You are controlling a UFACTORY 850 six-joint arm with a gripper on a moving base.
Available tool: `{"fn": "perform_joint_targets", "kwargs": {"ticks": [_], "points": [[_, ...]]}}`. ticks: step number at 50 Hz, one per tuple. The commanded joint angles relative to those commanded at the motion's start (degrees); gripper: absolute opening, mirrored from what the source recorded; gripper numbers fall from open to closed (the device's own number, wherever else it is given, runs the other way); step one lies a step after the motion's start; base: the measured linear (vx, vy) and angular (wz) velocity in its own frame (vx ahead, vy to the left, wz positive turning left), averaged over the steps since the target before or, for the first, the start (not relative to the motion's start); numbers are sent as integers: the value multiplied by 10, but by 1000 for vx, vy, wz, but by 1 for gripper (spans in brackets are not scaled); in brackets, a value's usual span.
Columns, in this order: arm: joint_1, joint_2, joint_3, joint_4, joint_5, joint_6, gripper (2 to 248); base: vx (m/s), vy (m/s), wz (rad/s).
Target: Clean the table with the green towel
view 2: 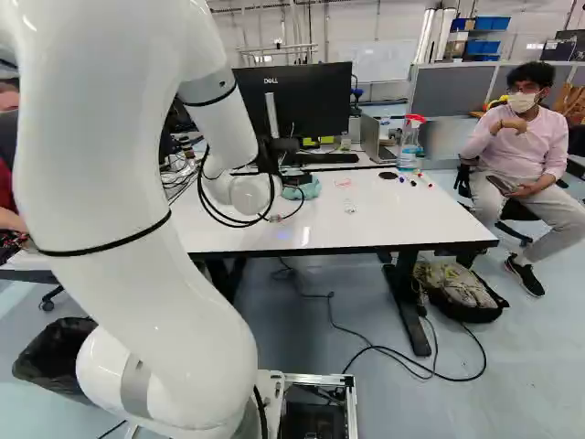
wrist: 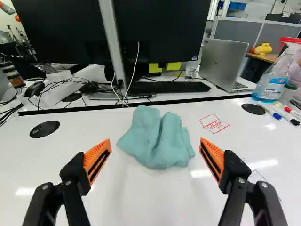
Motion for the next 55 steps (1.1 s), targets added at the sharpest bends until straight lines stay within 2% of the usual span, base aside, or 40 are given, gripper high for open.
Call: {"fn": "perform_joint_targets", "kwargs": {"ticks": [24, 55], "points": [[-14, -37, -76, 0, -40, 0, 247, 0, 0, 0], [-26, -121, -178, 0, -136, 0, 247, 0, 0, 0]]}}
